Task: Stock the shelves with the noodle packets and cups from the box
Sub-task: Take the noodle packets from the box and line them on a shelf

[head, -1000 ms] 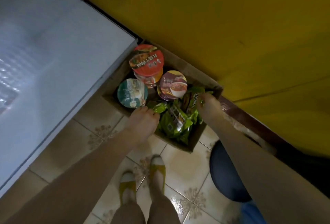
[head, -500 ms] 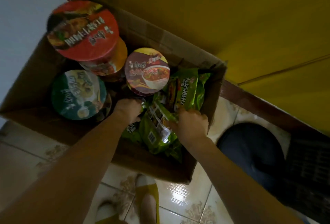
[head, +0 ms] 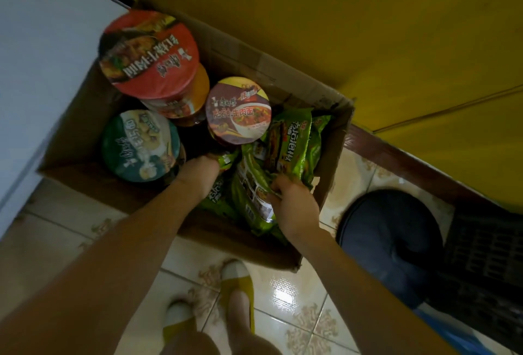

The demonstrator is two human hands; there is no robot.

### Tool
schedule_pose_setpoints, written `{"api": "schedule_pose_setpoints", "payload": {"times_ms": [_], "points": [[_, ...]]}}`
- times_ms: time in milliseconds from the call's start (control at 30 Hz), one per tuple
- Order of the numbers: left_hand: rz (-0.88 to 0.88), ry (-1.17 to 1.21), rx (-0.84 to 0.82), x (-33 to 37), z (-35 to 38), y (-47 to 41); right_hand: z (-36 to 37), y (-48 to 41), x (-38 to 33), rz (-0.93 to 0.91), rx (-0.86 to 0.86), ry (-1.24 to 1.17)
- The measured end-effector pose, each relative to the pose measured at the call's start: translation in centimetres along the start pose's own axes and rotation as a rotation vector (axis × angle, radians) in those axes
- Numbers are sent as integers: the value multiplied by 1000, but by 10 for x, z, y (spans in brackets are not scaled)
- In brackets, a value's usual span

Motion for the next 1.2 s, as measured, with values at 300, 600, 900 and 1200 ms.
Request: {"api": "schedule_pose_setpoints", "payload": {"times_ms": [300, 600, 900, 1200], "points": [[6, -17, 196, -25, -58, 138, -83, 97, -49, -120, 127, -111], [-61, 428, 508, -93, -123, 357, -189, 208, -155, -328, 229, -88], [-300, 694, 814, -163, -129, 563, -268, 297, -282, -670, 273, -32], [-701, 919, 1000, -185, -62, 716, -279, 369, -397, -975, 153, -13]]}}
Point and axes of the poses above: each hand's wrist, its own y-axis away from the middle knuckle, its own z-axis out of the palm, x = y × z, the point moved 6 cm from there along -y, towards the middle knuckle, and after that the axes turned 9 degrees about -x, right-handed, at the moved point
